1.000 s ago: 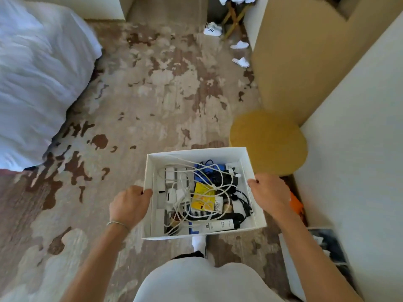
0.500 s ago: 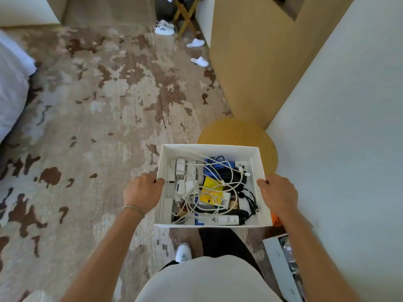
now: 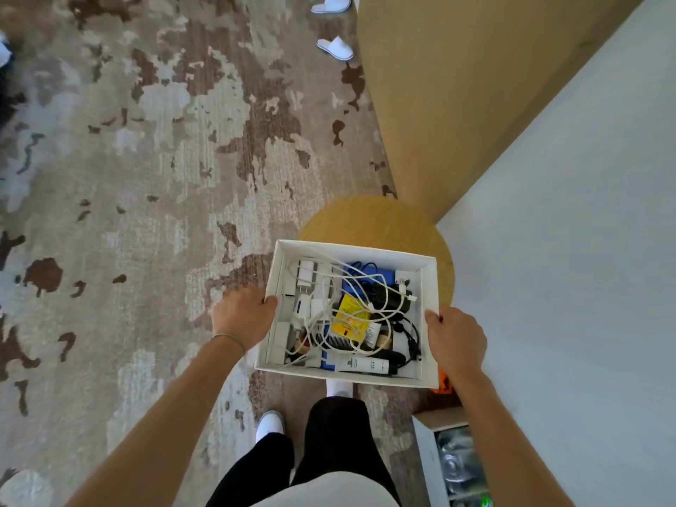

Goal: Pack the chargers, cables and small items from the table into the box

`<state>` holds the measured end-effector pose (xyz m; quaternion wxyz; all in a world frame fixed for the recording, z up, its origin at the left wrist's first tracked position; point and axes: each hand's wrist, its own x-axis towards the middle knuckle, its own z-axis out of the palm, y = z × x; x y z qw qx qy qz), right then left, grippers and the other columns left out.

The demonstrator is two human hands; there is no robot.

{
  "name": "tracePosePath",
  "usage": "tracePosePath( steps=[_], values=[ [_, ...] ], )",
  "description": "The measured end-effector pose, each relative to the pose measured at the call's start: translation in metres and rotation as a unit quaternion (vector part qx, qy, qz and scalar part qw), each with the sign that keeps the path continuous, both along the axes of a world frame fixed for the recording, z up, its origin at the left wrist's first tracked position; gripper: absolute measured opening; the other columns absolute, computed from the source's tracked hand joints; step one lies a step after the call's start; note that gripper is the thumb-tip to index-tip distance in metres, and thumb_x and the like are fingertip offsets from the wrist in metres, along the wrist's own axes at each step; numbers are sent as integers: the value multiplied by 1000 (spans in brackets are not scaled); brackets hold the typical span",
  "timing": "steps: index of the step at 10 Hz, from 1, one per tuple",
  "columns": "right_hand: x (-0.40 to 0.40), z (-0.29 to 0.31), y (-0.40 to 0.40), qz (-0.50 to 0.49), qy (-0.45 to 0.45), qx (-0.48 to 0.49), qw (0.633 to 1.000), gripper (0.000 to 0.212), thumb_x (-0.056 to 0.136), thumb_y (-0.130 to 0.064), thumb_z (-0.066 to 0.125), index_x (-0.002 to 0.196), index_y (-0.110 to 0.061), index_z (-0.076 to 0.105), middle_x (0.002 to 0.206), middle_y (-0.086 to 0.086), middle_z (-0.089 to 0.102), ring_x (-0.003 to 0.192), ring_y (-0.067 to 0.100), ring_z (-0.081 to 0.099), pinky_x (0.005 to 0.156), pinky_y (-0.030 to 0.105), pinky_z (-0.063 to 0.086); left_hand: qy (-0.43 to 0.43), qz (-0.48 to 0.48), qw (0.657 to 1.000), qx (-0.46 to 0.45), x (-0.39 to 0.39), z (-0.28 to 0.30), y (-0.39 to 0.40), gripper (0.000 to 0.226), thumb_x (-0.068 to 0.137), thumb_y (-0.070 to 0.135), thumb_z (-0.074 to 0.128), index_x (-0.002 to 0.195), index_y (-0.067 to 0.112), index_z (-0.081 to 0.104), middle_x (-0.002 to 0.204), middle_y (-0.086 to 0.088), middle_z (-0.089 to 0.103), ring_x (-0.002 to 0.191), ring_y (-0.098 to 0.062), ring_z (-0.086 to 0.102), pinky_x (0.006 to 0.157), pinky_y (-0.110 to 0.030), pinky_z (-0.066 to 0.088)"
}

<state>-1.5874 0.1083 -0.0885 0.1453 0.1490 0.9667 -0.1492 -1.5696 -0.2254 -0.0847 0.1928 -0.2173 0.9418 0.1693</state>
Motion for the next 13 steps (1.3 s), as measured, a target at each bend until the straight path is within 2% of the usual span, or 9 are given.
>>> tracePosePath(
  steps=[1, 2, 3, 5, 7, 9, 10, 12, 13],
  values=[
    [-33, -27, 15, 0, -17, -1, 1000, 38, 102, -36, 47, 73, -13, 57, 70, 5, 61, 68, 26, 60, 67, 40, 54, -13, -1, 1000, -14, -32, -31, 18, 43, 95, 35, 47, 57, 14, 47, 59, -4, 54, 54, -20, 51, 51, -27, 36],
    [-64, -54, 28, -3, -27, -3, 1000, 40, 101, -36, 48, 68, -14, 54, 70, 6, 61, 68, 28, 60, 66, 40, 52, -30, -15, 999, -25, -55, -60, 31, 45, 95, 35, 48, 55, 15, 44, 56, -3, 50, 50, -18, 48, 49, -27, 34],
    [-91, -79, 38, 0, -41, 4, 999, 45, 101, -35, 49, 59, -20, 42, 63, 2, 53, 65, 29, 56, 62, 34, 43, -59, -40, 997, -39, -72, -87, 40, 45, 98, 38, 45, 60, 14, 47, 57, -2, 50, 50, -16, 46, 50, -28, 33],
    [-122, -124, 49, -1, -68, -5, 998, 44, 101, -33, 47, 62, -14, 50, 61, 4, 54, 63, 27, 56, 59, 33, 41, -100, -63, 992, -35, -110, -131, 49, 46, 99, 39, 41, 59, 16, 45, 58, -2, 50, 53, -17, 48, 54, -29, 38],
    [-137, -155, 53, -2, -70, -14, 997, 45, 99, -30, 50, 57, -17, 42, 56, 1, 48, 58, 26, 51, 55, 32, 36, -104, -75, 991, -41, -133, -160, 52, 47, 99, 40, 40, 59, 16, 45, 58, -1, 50, 51, -14, 47, 47, -25, 31],
    [-147, -169, 56, 0, -66, -13, 998, 42, 99, -29, 50, 60, -14, 46, 58, 4, 51, 58, 25, 53, 55, 32, 39, -98, -84, 990, -49, -146, -177, 52, 50, 101, 41, 37, 60, 14, 47, 55, -2, 50, 50, -16, 47, 46, -26, 29],
    [-150, -174, 58, 12, -66, 3, 998, 44, 100, -31, 49, 59, -16, 44, 56, 1, 50, 52, 17, 46, 52, 30, 36, -92, -97, 989, -56, -149, -181, 52, 49, 102, 42, 36, 62, 15, 47, 58, -2, 52, 52, -15, 48, 47, -26, 29],
    [-162, -159, 66, 61, -189, 10, 980, 35, 95, -30, 46, 63, -15, 50, 64, 0, 55, 59, 16, 51, 56, 28, 38, -227, -134, 964, -35, -155, -143, 53, 43, 101, 42, 36, 104, 11, 65, 93, -7, 70, 85, -25, 67, 78, -38, 56],
    [-173, -121, 69, 42, -231, -23, 972, 29, 89, -23, 47, 62, -15, 48, 63, 1, 50, 59, 18, 48, 57, 28, 35, -216, -148, 965, -21, -148, -110, 52, 39, 100, 38, 38, 111, 12, 65, 103, -8, 72, 92, -24, 68, 80, -37, 56]
  ],
)
